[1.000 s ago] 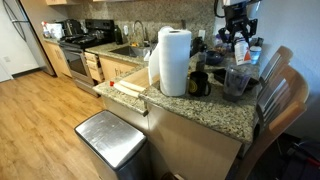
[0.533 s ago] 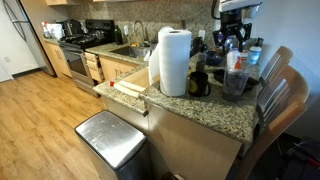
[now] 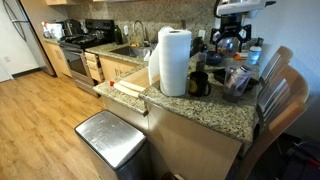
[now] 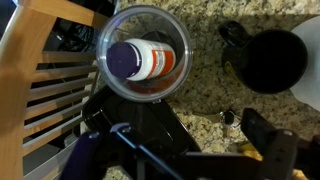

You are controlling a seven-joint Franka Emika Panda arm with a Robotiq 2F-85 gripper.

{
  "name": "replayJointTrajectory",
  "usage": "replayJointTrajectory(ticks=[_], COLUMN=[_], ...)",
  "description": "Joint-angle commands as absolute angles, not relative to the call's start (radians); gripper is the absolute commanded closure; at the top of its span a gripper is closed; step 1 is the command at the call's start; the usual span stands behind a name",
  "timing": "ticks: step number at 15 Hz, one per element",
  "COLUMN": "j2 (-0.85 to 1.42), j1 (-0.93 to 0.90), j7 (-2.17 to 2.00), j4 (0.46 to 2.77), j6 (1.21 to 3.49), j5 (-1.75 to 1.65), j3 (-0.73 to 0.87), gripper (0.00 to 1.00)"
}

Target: Take the bottle and put it in the cup

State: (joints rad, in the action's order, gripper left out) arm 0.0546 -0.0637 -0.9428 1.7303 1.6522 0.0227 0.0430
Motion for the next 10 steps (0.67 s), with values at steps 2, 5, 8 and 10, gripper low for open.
replayJointTrajectory(ticks=[2,5,8,10], j2=[-0.039,-0.087,-0.061,-0.052], j1=[-0.032,-0.012,-0.012,-0.014], j7=[-1.158,-1.309,-1.249,-1.25], j4=[1.799,1.759,1.748,1.749], j6=[1.71,1.669,1.675,1.675], j5=[-0.015,-0.055,-0.038,-0.038], j3=[0.04,0.038,0.027,0.024], gripper=[0.0,0.0,0.0,0.0])
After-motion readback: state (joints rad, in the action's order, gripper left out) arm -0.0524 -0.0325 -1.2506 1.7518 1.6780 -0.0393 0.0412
